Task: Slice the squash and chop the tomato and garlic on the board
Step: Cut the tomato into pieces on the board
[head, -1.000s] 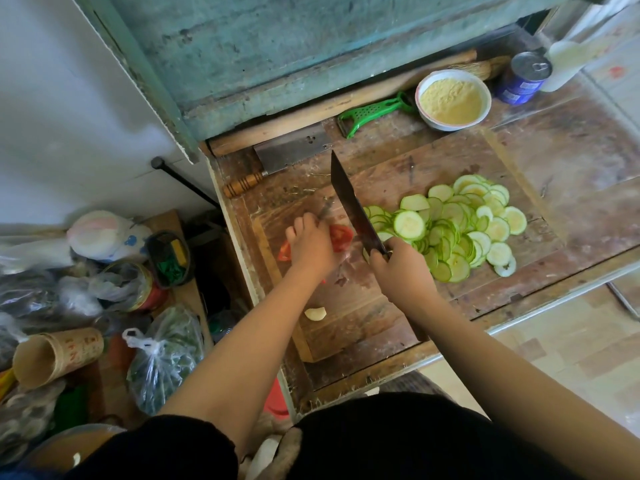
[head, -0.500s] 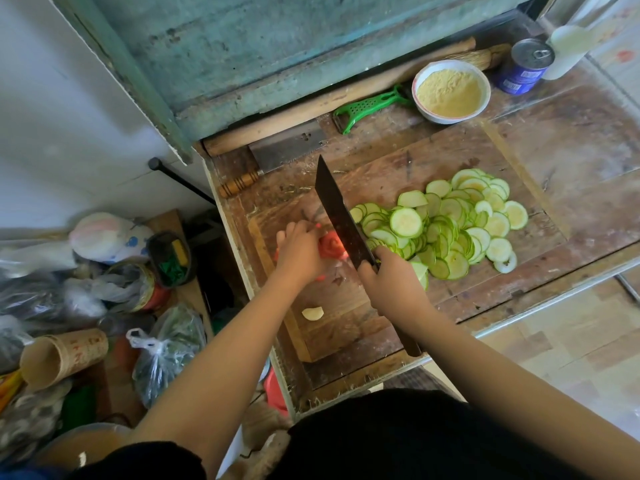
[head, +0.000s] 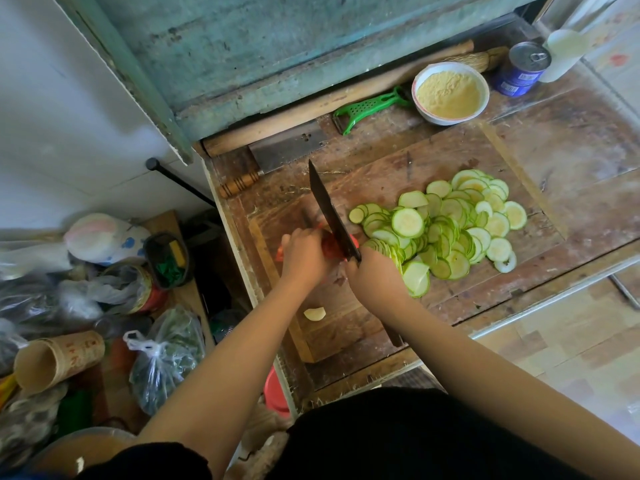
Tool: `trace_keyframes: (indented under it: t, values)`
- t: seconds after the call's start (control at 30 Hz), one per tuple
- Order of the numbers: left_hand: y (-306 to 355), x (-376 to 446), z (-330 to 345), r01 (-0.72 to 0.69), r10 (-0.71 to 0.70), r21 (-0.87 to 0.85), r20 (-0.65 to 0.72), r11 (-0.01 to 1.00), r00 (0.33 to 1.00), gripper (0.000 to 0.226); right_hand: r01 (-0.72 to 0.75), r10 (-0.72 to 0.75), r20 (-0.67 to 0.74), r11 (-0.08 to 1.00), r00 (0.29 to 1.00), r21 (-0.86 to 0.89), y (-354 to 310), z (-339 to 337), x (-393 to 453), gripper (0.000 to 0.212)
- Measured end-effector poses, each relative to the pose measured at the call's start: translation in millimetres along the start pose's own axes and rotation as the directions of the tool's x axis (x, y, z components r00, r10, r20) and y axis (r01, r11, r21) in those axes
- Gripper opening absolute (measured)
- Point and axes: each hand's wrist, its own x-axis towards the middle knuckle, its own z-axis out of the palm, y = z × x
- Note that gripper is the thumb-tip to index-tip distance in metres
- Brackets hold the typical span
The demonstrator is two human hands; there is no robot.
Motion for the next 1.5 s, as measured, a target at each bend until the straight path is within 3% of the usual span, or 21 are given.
trace_keyframes:
  t: [0.3, 0.57, 0.77, 1.03, 1.3, 1.5]
  values:
    - [-2.3, -0.8, 2.1, 0.008, -0.009, -0.056, -0.005, 0.998, 1.0, 0.029, -0.101, 0.104, 0.05, 0.993, 0.993, -0.059, 8.2, 12.9, -2.8, 0.028]
    - [-14.0, 0.8, -3.9, -0.035, 0.05, -0.095, 0.162, 0.995, 0.986, 0.041, -0.034, 0.037, -0.021, 0.993, 0.999, 0.117, 2.5, -5.1, 14.9, 0.025]
    - [-14.9, -4.1, 3.5, 0.029, -0.026, -0.091, 0.039, 0.995, 0.999, 0.047, 0.005, 0.0, -0.042, 0.994, 0.999, 0.112, 13.4, -9.2, -12.6, 0.02]
    - [-18.1, 3.2, 9.8, 0.088, -0.091, -0.151, -0.016, 0.985, 0.996, 0.018, 0.004, -0.004, 0.001, 0.996, 1.0, 0.092, 13.7, -3.3, -16.8, 0.016]
    - [-18.6, 4.2, 13.0, 0.105, -0.099, -0.197, 0.038, 0.975, 0.994, 0.014, -0.006, 0.004, 0.039, 0.998, 0.999, 0.055, 20.0, 4.6, -22.5, 0.01]
    - [-15.2, 1.0, 2.4, 0.1, -0.078, -0.26, 0.094, 0.961, 0.993, 0.013, -0.078, 0.074, 0.074, 0.995, 0.995, 0.057, 10.9, 6.5, -12.9, 0.02]
